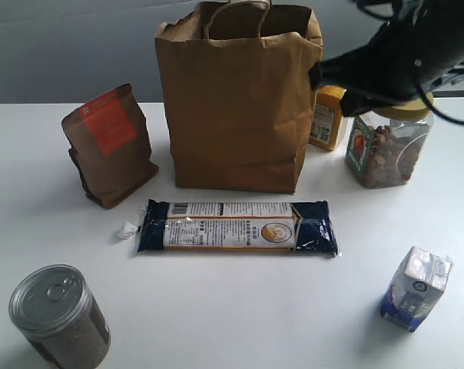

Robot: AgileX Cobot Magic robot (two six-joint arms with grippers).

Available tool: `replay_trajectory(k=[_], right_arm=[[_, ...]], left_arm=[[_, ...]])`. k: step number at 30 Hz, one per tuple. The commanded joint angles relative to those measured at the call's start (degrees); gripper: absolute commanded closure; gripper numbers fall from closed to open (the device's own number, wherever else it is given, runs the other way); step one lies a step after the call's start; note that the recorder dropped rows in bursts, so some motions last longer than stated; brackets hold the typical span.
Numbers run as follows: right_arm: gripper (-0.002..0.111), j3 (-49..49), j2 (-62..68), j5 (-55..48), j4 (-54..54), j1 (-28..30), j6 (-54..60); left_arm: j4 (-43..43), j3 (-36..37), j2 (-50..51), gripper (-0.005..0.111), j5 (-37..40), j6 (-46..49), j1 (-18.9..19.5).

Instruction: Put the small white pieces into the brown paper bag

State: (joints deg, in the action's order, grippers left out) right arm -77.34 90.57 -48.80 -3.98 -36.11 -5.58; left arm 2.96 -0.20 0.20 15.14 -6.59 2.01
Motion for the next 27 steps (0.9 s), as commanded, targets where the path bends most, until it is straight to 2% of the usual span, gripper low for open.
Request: replay_trajectory(k=[1,7,11,12,16,18,20,23,27], right_arm=[[0.108,5.9,-1.1,2.1,-1.1,-7.3,-0.6],[0.108,5.2,4.7,7.5,-1.1,-19.4,-1.0],[0.108,0.2,10.5,9.3,-2.7,-22.6,-1.1],[0.108,-3.8,14.2,8.3,-5.9,-22.7,0.1],[0.094,-11.0,21.1,5.9,-12.5,-22.7,4.1],[0.075,-18.3,27.1,2.7,-14.2,-22.7,4.6],[0.071,-23.0,31.4,1.5,-14.3,-22.7,5.6],[0.071,-27.8,35.9,0.8,-14.2,-23.5,6.7],[0.061,-33.5,41.4,0.0,-13.9,-24.8,6.9]], left_arm=[[-0.4,0.2,-0.2,0.107,-0.1,-0.3,-0.3],[-0.4,0.2,-0.2,0.107,-0.1,-0.3,-0.3],[-0.4,0.2,-0.2,0.107,-0.1,-0.3,-0.3],[-0.4,0.2,-0.2,0.107,-0.1,-0.3,-0.3],[-0.4,0.2,-0.2,0.107,-0.1,-0.3,-0.3],[-0.4,0.2,-0.2,0.107,-0.1,-0.3,-0.3],[-0.4,0.2,-0.2,0.107,-0.1,-0.3,-0.3],[-0.4,0.2,-0.2,0.107,-0.1,-0.3,-0.3],[-0.4,0.2,-0.2,0.107,-0.1,-0.3,-0.3]])
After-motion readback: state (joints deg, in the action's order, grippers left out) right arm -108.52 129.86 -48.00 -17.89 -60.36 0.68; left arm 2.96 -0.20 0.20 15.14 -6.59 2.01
